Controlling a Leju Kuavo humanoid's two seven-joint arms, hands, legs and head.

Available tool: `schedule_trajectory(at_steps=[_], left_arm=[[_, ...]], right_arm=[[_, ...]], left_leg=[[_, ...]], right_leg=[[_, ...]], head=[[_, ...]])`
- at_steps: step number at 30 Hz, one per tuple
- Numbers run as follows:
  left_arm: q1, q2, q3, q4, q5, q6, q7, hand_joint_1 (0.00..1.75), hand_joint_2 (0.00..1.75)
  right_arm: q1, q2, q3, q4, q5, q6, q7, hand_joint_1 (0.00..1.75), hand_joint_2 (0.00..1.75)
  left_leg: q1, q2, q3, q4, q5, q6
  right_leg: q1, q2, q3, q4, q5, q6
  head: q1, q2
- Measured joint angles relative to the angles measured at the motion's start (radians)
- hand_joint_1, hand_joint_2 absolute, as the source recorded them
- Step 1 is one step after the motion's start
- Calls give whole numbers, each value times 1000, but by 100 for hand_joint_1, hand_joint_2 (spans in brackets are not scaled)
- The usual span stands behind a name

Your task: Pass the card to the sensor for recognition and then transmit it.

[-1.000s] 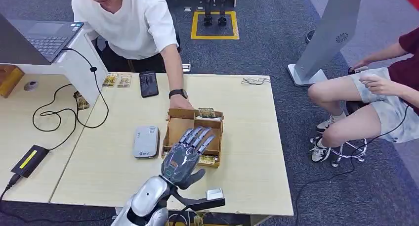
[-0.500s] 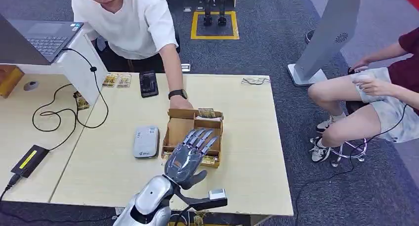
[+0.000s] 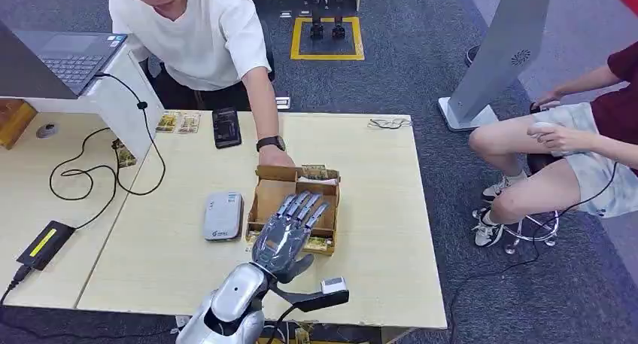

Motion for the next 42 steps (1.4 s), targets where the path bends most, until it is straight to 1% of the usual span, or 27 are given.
schedule_trajectory(at_steps=[5,11,15,20,23,27,34,37,42], left_arm=[[-16,-7,3,48,-19,1,24,0,175],[-27,-13,11,78,-37,2,33,0,175],[-37,-20,23,108,-73,9,78,0,175],[-46,-30,54,137,-78,24,116,0,175],[-47,-31,76,143,-79,29,117,0,175],[-47,-32,100,143,-81,35,134,0,175],[-47,-39,121,143,-81,36,135,0,175],[-47,-39,129,143,-81,39,148,0,175],[-47,-39,138,143,-81,47,145,0,175]], right_arm=[[0,3,3,-4,0,0,1,0,175],[0,3,6,-6,0,0,1,0,175],[0,3,9,-6,1,0,1,0,175],[0,5,10,-7,2,0,1,0,175],[0,6,10,-11,2,0,1,0,175],[0,10,10,-18,2,2,2,0,175],[0,15,10,-24,2,3,2,0,175],[0,15,10,-24,3,3,2,0,175],[0,15,10,-26,3,3,2,0,175]], left_leg=[[0,0,0,0,0,0],[0,0,0,0,0,0],[0,0,0,0,0,0],[0,0,0,0,0,0],[0,0,0,0,0,0],[0,0,0,0,0,0],[0,0,0,0,0,0],[0,0,0,0,0,0],[0,0,0,0,0,0]], right_leg=[[0,0,0,0,0,0],[0,0,0,0,0,0],[0,0,0,0,0,0],[0,0,0,0,0,0],[0,0,0,0,0,0],[0,0,0,0,0,0],[0,0,0,0,0,0],[0,0,0,0,0,0],[0,0,0,0,0,0]], head=[[0,0],[0,0],[0,0],[0,0],[0,0],[0,0],[0,0],[0,0],[0,0]])
